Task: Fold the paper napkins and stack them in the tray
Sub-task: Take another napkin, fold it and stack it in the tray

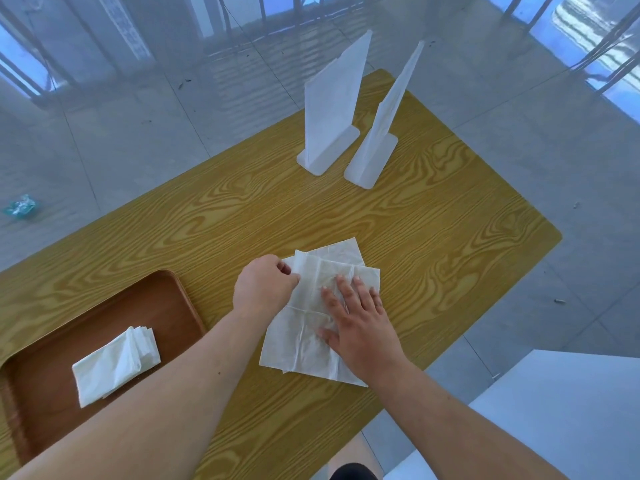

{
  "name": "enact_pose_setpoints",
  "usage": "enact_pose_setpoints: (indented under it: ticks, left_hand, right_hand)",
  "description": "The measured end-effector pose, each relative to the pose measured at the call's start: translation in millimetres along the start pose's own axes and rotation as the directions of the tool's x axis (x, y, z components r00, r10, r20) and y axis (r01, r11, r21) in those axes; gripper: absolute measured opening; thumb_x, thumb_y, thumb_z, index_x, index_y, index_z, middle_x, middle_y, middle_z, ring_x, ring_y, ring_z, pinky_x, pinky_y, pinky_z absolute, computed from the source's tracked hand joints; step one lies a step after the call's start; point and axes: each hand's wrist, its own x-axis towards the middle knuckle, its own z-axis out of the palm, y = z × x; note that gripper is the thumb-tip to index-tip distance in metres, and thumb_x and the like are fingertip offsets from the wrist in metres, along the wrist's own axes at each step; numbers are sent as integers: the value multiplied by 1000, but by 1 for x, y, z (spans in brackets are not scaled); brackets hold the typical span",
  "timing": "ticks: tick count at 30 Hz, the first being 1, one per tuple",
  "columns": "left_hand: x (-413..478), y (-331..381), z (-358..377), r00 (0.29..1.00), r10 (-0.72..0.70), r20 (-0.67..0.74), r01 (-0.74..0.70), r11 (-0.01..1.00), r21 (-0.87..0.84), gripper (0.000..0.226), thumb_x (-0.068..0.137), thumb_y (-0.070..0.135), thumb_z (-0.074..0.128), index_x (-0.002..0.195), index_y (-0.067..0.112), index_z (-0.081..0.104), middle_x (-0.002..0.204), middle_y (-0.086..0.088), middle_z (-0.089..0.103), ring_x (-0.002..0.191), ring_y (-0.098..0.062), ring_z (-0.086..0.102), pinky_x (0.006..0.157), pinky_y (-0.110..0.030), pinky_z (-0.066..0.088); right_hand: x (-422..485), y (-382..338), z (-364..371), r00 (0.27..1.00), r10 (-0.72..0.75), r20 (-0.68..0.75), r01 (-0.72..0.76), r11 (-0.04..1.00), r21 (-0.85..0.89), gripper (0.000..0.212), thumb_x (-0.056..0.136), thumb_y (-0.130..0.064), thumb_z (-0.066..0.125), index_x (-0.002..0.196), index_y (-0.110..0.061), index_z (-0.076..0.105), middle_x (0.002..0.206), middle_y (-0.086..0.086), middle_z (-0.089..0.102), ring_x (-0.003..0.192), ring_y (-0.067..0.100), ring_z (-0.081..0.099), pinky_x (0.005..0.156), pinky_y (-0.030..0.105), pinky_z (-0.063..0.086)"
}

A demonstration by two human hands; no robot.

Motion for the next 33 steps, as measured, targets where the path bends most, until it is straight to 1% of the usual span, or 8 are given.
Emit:
enact_pose_setpoints:
  ticks: [4,7,10,13,16,23,28,33]
  left_hand:
    - [-13,-5,-5,985,162,67,-147,971,-187,18,95,38,71,88,24,61,78,14,65,67,-8,59,53,-21,43]
    - [-26,-5,-24,937,142,318,95,773,-627,21,99,36,66,98,16,62,82,0,68,74,-20,61,68,-34,54]
    - [-39,-8,-55,880,145,452,356,429,-830,26,103,27,62,119,9,69,114,-15,79,96,-30,77,80,-47,65]
    - [-49,-15,-87,891,131,435,391,265,-882,32,105,26,57,121,5,75,119,-18,79,103,-32,78,77,-44,65]
    - [-56,-29,-122,922,87,377,358,176,-917,34,106,26,56,124,2,73,112,-16,80,96,-30,80,72,-41,65]
    - [-74,-97,-192,961,-26,276,277,141,-950,49,105,27,53,143,-4,59,101,-16,74,76,-28,75,58,-36,60]
    - [-83,-147,-224,963,-62,264,271,183,-945,53,104,29,54,145,-3,57,131,-27,69,111,-40,67,101,-59,51]
    - [-86,-180,-239,967,-85,239,251,170,-953,50,105,34,55,140,-1,62,138,-26,68,115,-39,72,94,-56,61]
  right_hand:
    - [-3,4,-11,999,3,-42,2,992,128,86,102,-65,41,167,-29,-1,177,2,-3,163,26,-6,131,44,-4]
    - [-7,9,-34,971,187,-150,-96,877,470,104,89,-79,54,167,-27,8,174,-4,17,160,16,11,130,41,18]
    - [0,10,-69,939,333,87,-257,510,821,120,71,-86,68,164,-28,18,165,-3,40,144,10,41,117,35,33]
    - [12,0,-94,937,170,305,-333,172,927,85,75,-81,71,133,-22,56,130,17,67,113,22,66,117,44,41]
    - [23,-27,-113,934,-52,353,-356,-51,933,69,89,-54,77,140,-10,62,147,27,58,132,35,59,120,55,39]
    - [59,-115,-144,904,-333,270,-351,-215,911,39,104,-31,53,131,-9,71,129,12,72,117,25,68,99,41,54]
    - [76,-171,-154,886,-393,246,-332,-166,929,47,95,-22,65,138,-5,55,126,16,65,117,31,63,95,43,58]
    - [85,-201,-156,890,-400,221,-270,-68,961,72,89,-7,71,155,-13,43,135,18,67,120,33,64,109,48,46]
